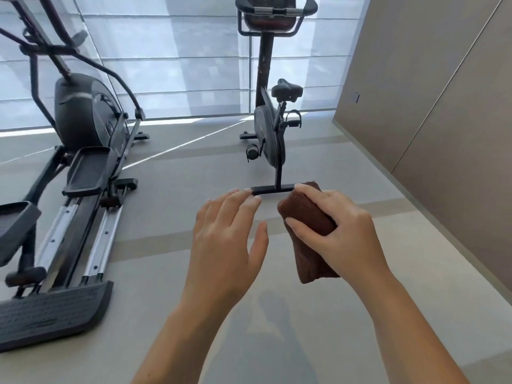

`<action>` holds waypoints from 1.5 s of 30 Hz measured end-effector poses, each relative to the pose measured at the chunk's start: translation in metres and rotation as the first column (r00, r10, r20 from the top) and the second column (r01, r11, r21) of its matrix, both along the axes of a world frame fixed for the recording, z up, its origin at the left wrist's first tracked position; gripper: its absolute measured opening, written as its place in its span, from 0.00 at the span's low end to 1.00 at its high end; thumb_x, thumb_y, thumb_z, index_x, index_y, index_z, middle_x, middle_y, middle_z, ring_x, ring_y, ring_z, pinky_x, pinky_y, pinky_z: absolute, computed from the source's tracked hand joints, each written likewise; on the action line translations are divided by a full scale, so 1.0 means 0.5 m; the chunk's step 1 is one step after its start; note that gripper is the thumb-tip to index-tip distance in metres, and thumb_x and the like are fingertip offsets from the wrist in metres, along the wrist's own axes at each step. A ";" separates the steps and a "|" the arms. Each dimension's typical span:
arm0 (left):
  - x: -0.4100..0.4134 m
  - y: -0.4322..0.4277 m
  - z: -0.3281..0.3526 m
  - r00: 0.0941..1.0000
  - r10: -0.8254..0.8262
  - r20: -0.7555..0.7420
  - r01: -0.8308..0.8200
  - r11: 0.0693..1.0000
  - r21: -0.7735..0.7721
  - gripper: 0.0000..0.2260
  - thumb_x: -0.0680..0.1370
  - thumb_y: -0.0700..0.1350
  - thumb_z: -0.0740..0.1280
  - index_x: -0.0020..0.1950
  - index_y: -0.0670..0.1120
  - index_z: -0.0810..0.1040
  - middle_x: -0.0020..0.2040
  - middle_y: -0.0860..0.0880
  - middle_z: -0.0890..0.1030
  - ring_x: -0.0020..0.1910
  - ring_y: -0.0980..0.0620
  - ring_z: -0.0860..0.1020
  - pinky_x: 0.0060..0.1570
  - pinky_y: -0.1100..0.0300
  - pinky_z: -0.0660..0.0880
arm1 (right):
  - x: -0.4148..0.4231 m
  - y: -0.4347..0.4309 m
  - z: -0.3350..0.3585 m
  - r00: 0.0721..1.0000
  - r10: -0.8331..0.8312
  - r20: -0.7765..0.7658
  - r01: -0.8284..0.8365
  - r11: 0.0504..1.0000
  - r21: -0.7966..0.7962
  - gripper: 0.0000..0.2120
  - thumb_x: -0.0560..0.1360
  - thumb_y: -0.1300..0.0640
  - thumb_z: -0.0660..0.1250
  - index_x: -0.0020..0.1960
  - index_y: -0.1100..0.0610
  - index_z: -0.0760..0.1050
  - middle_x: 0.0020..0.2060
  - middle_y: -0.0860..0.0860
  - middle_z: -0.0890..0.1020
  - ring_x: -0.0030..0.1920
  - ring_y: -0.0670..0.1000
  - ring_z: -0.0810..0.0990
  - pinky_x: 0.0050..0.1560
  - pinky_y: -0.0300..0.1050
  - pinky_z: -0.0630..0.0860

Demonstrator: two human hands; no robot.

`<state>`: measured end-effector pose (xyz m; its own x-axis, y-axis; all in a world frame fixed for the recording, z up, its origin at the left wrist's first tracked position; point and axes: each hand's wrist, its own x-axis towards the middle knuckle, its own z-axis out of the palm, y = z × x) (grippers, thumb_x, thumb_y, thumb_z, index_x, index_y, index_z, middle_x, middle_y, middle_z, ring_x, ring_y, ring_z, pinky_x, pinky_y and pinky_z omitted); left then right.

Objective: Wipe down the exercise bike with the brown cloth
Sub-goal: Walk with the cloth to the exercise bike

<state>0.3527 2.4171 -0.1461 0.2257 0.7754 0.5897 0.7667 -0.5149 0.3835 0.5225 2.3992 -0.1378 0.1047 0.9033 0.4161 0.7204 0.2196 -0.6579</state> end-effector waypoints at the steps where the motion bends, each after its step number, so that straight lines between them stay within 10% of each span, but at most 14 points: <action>1: -0.003 0.034 -0.001 1.000 -0.001 -0.013 0.001 1.000 -0.003 0.17 0.75 0.48 0.58 0.58 0.41 0.77 0.57 0.45 0.79 0.59 0.45 0.74 0.61 0.54 0.63 | -0.002 0.036 -0.004 1.000 0.003 -0.007 -0.003 1.000 -0.002 0.23 0.66 0.44 0.67 0.61 0.43 0.74 0.48 0.46 0.79 0.46 0.43 0.76 0.48 0.31 0.72; 45: -0.162 1.937 0.017 0.992 0.114 0.053 -0.120 0.985 0.122 0.16 0.75 0.47 0.59 0.56 0.40 0.78 0.54 0.43 0.80 0.56 0.43 0.75 0.59 0.50 0.67 | -0.163 1.956 0.037 0.999 0.023 -0.023 -0.020 0.987 0.157 0.22 0.68 0.42 0.67 0.61 0.45 0.75 0.46 0.45 0.78 0.45 0.42 0.75 0.48 0.28 0.72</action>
